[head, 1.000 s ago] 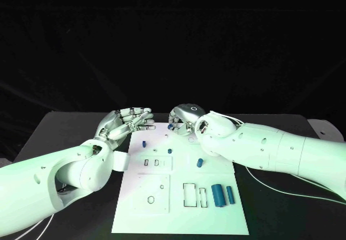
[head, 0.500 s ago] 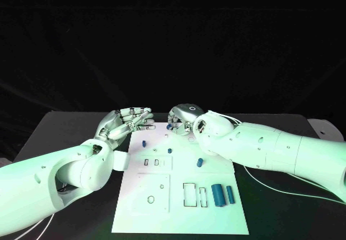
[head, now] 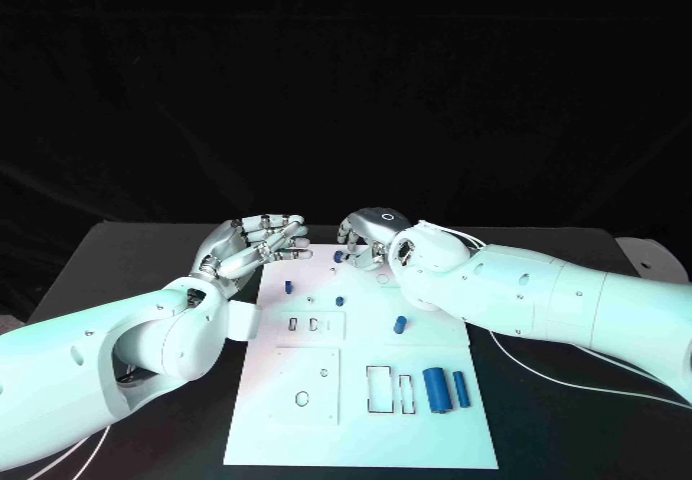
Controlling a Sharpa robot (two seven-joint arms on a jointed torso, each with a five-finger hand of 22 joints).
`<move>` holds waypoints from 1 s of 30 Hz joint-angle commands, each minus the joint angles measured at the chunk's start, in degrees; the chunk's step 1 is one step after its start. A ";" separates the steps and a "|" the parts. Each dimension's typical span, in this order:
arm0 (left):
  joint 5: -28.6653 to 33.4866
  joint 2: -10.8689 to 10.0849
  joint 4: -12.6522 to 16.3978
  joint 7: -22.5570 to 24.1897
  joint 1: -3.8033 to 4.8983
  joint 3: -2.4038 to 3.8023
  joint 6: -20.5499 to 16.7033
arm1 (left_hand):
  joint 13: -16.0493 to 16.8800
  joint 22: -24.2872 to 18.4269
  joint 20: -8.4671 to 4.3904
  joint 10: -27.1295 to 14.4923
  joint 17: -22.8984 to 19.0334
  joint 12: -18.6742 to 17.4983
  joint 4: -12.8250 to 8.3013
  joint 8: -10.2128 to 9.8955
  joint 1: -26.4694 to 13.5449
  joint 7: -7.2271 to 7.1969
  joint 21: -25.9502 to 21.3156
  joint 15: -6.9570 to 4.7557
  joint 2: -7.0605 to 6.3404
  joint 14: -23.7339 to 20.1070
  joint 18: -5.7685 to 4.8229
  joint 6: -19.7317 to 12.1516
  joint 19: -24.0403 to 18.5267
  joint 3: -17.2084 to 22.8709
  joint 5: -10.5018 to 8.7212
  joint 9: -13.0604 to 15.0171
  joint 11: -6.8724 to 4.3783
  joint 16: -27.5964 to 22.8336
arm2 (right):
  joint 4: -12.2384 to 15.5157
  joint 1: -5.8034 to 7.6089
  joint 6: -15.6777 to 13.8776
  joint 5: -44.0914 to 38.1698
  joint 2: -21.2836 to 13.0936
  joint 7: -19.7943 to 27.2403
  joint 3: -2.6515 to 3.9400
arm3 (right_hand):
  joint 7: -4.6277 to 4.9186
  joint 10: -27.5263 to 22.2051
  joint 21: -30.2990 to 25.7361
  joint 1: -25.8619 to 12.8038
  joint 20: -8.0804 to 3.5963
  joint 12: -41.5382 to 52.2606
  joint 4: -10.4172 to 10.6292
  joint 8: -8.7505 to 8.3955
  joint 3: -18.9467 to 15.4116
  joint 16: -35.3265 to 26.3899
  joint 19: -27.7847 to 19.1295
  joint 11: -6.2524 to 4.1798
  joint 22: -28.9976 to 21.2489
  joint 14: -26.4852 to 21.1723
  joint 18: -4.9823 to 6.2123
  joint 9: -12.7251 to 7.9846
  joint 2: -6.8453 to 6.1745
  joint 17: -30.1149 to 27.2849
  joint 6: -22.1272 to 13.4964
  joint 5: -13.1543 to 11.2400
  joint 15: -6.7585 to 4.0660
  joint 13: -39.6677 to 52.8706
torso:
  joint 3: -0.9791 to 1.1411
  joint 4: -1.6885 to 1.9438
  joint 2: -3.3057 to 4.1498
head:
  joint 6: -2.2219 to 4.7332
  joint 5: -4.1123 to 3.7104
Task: Assemble the parts on the task board
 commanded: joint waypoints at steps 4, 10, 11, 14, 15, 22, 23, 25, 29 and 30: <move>-0.24 -0.10 -0.07 0.24 0.08 0.06 1.00 | -0.05 -0.02 -0.04 0.16 0.05 -0.31 0.06 -0.20 -0.21 1.27 0.32 0.21 -0.10 -0.30 0.70 0.10 0.18 0.33 -0.01 -0.09 0.24 -0.31 | 5.03 0.09 -2.33 -0.59 -4.23 -0.61 0.04 | -0.07 -0.22 -0.25 0.31 0.13 -0.21 -0.06 -0.43 -0.28 -0.43 -0.19 -0.02 3.35 1.38 0.17 -0.05 -0.89 -0.37 -0.53 -0.24 0.31 0.19 | 0.07 -0.15 -0.10 | 0.18 0.01; -0.21 -0.51 -0.11 0.17 0.08 0.05 1.12 | -0.05 -0.04 -0.03 0.17 0.08 -0.37 0.03 -0.23 -0.25 1.26 0.31 0.22 -0.11 -0.32 0.70 0.10 0.16 0.36 -0.01 -0.11 0.25 -0.35 | 13.22 0.82 -3.42 4.90 -12.91 0.77 0.61 | 0.00 5.96 1.20 0.89 -0.17 3.23 -0.27 -0.12 -0.32 0.33 1.29 -0.83 5.72 1.68 -0.35 0.49 -1.35 0.81 1.60 1.16 -0.22 2.03 | 0.08 -0.53 -0.24 | 0.55 -0.27; -0.21 -0.59 -0.10 0.14 0.08 0.05 1.16 | -0.05 -0.04 -0.03 0.17 0.08 -0.37 0.03 -0.23 -0.25 1.26 0.31 0.22 -0.11 -0.32 0.70 0.10 0.16 0.36 -0.01 -0.11 0.25 -0.35 | 14.14 0.99 -3.02 6.36 -14.16 0.88 0.67 | -0.36 7.44 1.64 0.26 -0.49 4.18 0.06 -0.29 -0.95 0.86 1.71 -1.25 6.40 1.94 -0.50 0.53 -1.99 1.64 1.70 1.69 -0.60 2.79 | 0.11 -0.67 -0.29 | 0.68 -0.33; -0.19 -0.84 -0.04 0.12 0.07 0.05 1.28 | -0.05 -0.04 -0.03 0.17 0.09 -0.38 0.03 -0.24 -0.28 1.26 0.31 0.22 -0.11 -0.33 0.70 0.10 0.16 0.37 -0.01 -0.11 0.24 -0.36 | 16.69 1.57 -0.74 10.87 -18.44 0.86 0.84 | -1.73 11.59 2.45 -1.14 -1.93 10.93 0.67 0.25 -4.38 1.59 2.51 -2.79 7.70 2.23 -0.80 1.28 -3.11 2.55 2.10 3.62 -2.07 9.22 | 0.11 -0.98 -0.43 | 0.86 -0.40; -0.18 -0.89 -0.03 0.13 0.07 0.05 1.29 | -0.05 -0.04 -0.03 0.17 0.09 -0.38 0.03 -0.24 -0.28 1.26 0.31 0.22 -0.11 -0.33 0.70 0.10 0.16 0.37 -0.01 -0.11 0.24 -0.36 | 17.08 1.68 -0.02 11.91 -19.38 0.80 0.86 | -2.14 9.44 2.95 -0.84 -2.29 16.64 0.97 0.93 -6.48 2.09 2.99 -3.33 8.53 2.42 -1.00 2.02 -2.46 3.19 1.77 5.30 -2.58 16.00 | 0.13 -1.06 -0.46 | 0.94 -0.46; -0.17 -1.15 0.05 0.31 0.07 0.05 1.25 | -0.05 -0.05 -0.02 0.19 0.11 -0.41 0.01 -0.25 -0.30 1.24 0.31 0.23 -0.11 -0.35 0.70 0.11 0.15 0.39 -0.01 -0.12 0.24 -0.39 | 17.51 1.99 3.75 16.28 -23.62 0.45 0.95 | -1.64 12.79 5.61 0.62 -1.82 62.19 4.14 3.45 -13.60 6.10 5.42 -2.66 12.71 3.70 -1.98 4.21 -0.99 10.40 -0.88 6.08 -1.77 59.13 | 0.29 -1.29 -0.56 | 1.13 -0.97; -0.17 -1.17 0.07 0.35 0.07 0.05 1.24 | -0.05 -0.05 -0.02 0.19 0.11 -0.41 0.01 -0.25 -0.30 1.24 0.31 0.23 -0.11 -0.35 0.70 0.11 0.15 0.39 -0.01 -0.12 0.24 -0.39 | 17.45 1.98 3.93 16.45 -23.77 0.43 0.95 | -1.64 13.08 5.64 0.69 -1.78 63.02 4.24 3.50 -13.78 6.17 5.45 -2.60 12.76 3.72 -1.99 4.25 -0.98 10.56 -0.95 6.09 -1.77 59.85 | 0.31 -1.32 -0.54 | 1.10 -1.01; -0.17 -1.17 0.11 0.46 0.07 0.05 1.23 | -0.04 -0.06 -0.02 0.21 0.12 -0.42 -0.03 -0.26 -0.26 1.23 0.31 0.22 -0.12 -0.36 0.70 0.12 0.14 0.41 -0.01 -0.12 0.23 -0.41 | 17.20 1.95 4.38 16.87 -24.04 0.36 0.96 | -1.51 14.12 6.32 1.05 -1.65 66.18 4.76 3.71 -14.66 6.92 6.07 -2.45 13.76 4.02 -2.25 4.39 -0.81 12.21 -1.32 6.18 -1.61 62.58 | 0.23 -1.24 -0.48 | 1.03 -1.24; -0.17 -1.18 0.15 0.54 0.07 0.05 1.21 | -0.04 -0.06 -0.02 0.21 0.12 -0.42 -0.03 -0.26 -0.26 1.23 0.31 0.22 -0.12 -0.36 0.70 0.12 0.14 0.41 -0.01 -0.12 0.23 -0.41 | 16.47 1.82 5.24 17.31 -23.86 0.18 0.95 | -1.31 15.43 6.96 1.65 -1.42 69.68 5.41 3.89 -15.85 8.03 6.65 -2.22 14.67 4.47 -2.50 4.50 -0.57 14.79 -1.85 6.27 -1.35 65.57 | 0.11 -0.94 -0.44 | 0.74 -1.30; -0.17 -1.22 0.15 0.55 0.07 0.05 1.18 | -0.04 -0.07 -0.02 0.24 0.13 -0.45 -0.14 -0.27 -0.19 1.21 0.30 0.23 -0.15 -0.41 0.70 0.13 0.12 0.47 -0.01 -0.13 0.22 -0.47 | 16.23 1.78 5.46 17.47 -23.67 0.11 0.95 | -1.22 15.93 7.24 1.89 -1.33 70.89 5.62 3.93 -16.25 8.49 6.91 -2.13 15.07 4.68 -2.61 4.53 -0.47 15.94 -2.03 6.24 -1.25 66.59 | 0.10 -0.98 -0.47 | 0.68 -1.17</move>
